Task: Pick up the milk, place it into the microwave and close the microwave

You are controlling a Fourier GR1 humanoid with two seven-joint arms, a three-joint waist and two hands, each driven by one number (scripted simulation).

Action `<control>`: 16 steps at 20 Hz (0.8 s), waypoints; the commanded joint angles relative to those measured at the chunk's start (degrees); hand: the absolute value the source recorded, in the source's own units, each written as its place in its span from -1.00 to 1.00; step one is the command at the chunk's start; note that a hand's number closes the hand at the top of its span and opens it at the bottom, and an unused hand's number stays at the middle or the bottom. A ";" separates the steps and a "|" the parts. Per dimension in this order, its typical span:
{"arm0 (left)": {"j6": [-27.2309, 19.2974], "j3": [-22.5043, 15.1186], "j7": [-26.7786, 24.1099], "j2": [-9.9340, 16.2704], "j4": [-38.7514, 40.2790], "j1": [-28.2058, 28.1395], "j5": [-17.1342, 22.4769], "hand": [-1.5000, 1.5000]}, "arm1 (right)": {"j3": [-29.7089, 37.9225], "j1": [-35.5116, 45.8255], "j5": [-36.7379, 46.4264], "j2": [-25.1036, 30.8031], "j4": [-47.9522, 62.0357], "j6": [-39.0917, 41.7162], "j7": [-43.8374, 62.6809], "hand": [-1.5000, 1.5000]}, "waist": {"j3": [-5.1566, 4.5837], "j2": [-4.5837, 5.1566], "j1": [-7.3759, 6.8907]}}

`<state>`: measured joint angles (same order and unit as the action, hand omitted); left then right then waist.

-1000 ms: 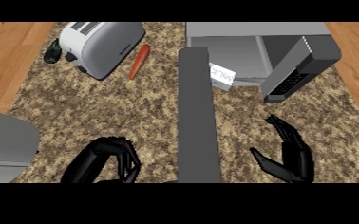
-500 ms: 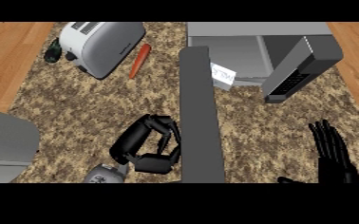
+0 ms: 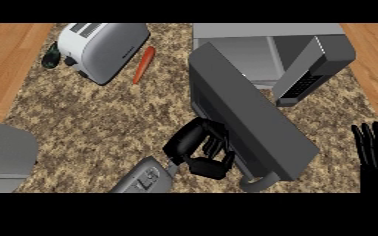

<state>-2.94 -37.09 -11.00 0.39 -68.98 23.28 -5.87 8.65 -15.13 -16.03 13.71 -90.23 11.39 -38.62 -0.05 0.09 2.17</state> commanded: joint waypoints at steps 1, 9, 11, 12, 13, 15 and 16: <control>-8.26 -9.43 -1.10 -0.37 10.17 3.77 6.65 1.00 | -0.04 1.81 -1.80 0.88 -3.53 1.13 2.98 -1.00 | -0.04 0.41 0.98; -12.09 -17.48 2.64 -0.36 13.57 13.32 19.34 -1.00 | -2.36 2.73 -4.54 3.69 -9.83 5.71 7.65 -1.00 | -0.18 1.20 6.04; -11.86 -14.79 0.14 -0.37 13.65 16.12 22.75 -1.00 | -2.03 4.44 -5.85 4.39 -10.22 6.44 8.46 -1.00 | -0.25 1.58 6.78; -12.87 -15.68 -2.14 -0.37 13.92 14.92 23.03 -1.00 | -2.00 3.48 -6.78 5.28 -10.30 9.03 7.13 -1.00 | -0.25 1.75 8.02; -13.85 -15.06 -1.43 -0.37 13.50 16.87 24.70 1.00 | -2.70 4.58 -6.25 5.07 -10.97 8.19 8.18 -1.00 | -0.26 1.76 7.93; -14.44 -15.07 -3.41 -0.37 12.65 17.85 27.16 1.00 | -3.36 5.63 -6.66 5.62 -12.03 8.79 9.24 -1.00 | -0.34 2.11 9.22; -14.48 -13.60 -3.89 -0.38 11.78 19.75 28.83 1.00 | -3.26 6.31 -7.41 6.33 -12.08 9.57 9.78 -1.00 | -0.34 2.23 9.60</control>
<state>-15.88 -51.88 -12.46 0.27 -56.32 39.48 18.01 5.96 -10.47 -22.08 18.61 -100.72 19.18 -30.44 -0.30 1.84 9.90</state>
